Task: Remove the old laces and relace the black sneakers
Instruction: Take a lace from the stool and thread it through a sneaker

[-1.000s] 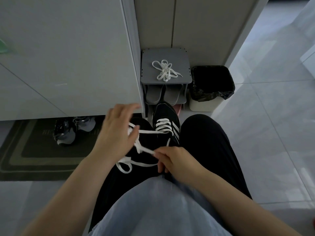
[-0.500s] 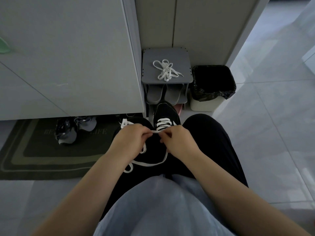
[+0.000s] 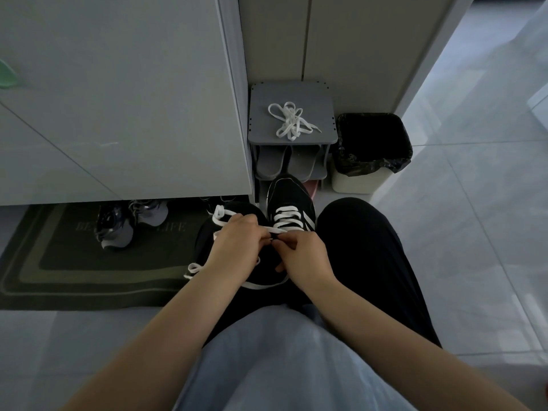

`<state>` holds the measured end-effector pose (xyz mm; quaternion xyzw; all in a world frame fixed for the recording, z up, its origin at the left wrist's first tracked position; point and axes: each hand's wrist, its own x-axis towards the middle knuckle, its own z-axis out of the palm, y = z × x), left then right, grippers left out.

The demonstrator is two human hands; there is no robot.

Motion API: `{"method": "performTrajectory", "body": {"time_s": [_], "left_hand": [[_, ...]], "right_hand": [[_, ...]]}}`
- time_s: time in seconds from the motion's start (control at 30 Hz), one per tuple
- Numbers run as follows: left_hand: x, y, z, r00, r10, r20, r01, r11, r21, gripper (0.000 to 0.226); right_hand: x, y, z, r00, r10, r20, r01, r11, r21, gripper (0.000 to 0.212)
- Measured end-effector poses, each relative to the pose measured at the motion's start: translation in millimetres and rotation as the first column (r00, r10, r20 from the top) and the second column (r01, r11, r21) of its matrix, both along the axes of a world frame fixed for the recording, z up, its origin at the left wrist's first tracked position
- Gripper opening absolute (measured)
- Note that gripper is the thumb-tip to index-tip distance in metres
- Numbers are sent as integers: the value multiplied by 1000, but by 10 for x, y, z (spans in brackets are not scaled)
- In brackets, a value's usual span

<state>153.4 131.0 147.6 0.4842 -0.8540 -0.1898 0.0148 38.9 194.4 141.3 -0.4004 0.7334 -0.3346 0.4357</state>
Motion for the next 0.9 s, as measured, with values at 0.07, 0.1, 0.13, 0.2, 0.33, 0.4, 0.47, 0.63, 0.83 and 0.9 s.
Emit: {"method": "performTrajectory", "body": {"time_s": [0.07,0.1,0.13,0.2,0.33,0.4,0.47,0.63,0.83,0.9], "left_hand": [[-10,-10,14,1000,-25,7,25,1000,10,29],[-8,-12,17,999,-37,1,37,999,12,29],[-6,-12,23,999,-40,-16,40,999,16,28],[-1,-1,34,998,-35,-45,36,999,31,27],[-32,5,49,999,-21,36,19,998,62,29],[-85,-55,49,991,-26,135,15,996,83,31],[-143,-119,82,974,-52,222,23,991,130,33],[-111,-134,161,997,-56,54,49,991,124,19],[-96,-149,136,990,-132,56,120,975,187,19],[-73,-125,113,989,-139,53,128,977,172,21]], "right_hand": [[6,21,-7,1000,-15,6,15,1000,-6,17],[5,26,-8,1000,-19,8,20,1000,-10,17],[3,31,-11,1000,-21,7,21,1000,-14,18],[4,35,-20,1000,-20,-2,20,1000,-18,18],[16,26,-31,1000,-12,0,12,1000,-13,18],[16,26,-29,1000,-8,-4,8,1000,-15,19],[8,28,-25,1000,3,-9,-3,1000,-10,22],[-33,18,-13,999,39,-8,-39,999,20,29],[-60,20,-31,999,43,-13,-43,999,2,22],[-59,31,-35,1000,19,-7,-19,1000,-12,18]]}}
